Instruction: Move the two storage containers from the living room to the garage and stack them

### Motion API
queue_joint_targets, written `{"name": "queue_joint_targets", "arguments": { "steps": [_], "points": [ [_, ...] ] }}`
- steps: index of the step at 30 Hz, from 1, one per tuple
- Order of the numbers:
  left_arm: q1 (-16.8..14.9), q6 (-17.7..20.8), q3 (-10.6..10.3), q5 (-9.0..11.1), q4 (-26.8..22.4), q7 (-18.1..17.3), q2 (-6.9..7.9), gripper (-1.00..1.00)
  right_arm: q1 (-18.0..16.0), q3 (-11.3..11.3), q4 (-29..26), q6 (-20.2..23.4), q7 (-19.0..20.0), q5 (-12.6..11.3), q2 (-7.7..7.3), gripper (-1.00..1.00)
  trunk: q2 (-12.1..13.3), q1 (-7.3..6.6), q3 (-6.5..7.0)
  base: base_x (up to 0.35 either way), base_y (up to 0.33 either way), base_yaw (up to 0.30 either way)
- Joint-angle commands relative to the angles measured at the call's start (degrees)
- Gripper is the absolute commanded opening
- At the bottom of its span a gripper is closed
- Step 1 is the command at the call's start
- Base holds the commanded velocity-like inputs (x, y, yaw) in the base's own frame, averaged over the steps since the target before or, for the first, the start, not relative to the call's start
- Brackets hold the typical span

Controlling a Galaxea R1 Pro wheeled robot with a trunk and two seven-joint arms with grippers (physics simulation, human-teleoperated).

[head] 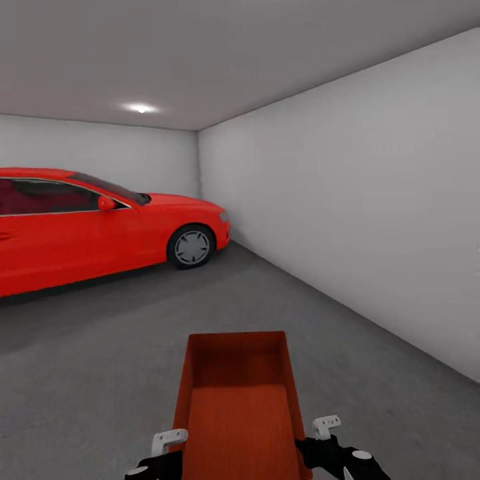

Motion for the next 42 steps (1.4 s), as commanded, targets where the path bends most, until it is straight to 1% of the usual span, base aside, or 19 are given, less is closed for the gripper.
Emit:
{"name": "queue_joint_targets", "arguments": {
  "steps": [1, 42],
  "points": [
    [0.0, -4.1, 0.1, -2.2, -0.2, 0.7, -0.06, -1.0, -0.1, -0.3, 0.0, 0.4, 2.5, -2.2, 0.25, -1.0, -0.1, 0.05, -0.1, 0.329, 0.0, -0.296],
    [0.0, -4.1, 0.2, -2.2, -0.2, 0.7, 0.07, -1.0, -0.1, -0.4, 0.1, 0.4, 2.5, -2.2, 0.25, -1.0, -0.1, 0.05, -0.1, 0.329, 0.0, -0.297]
  ]
}}
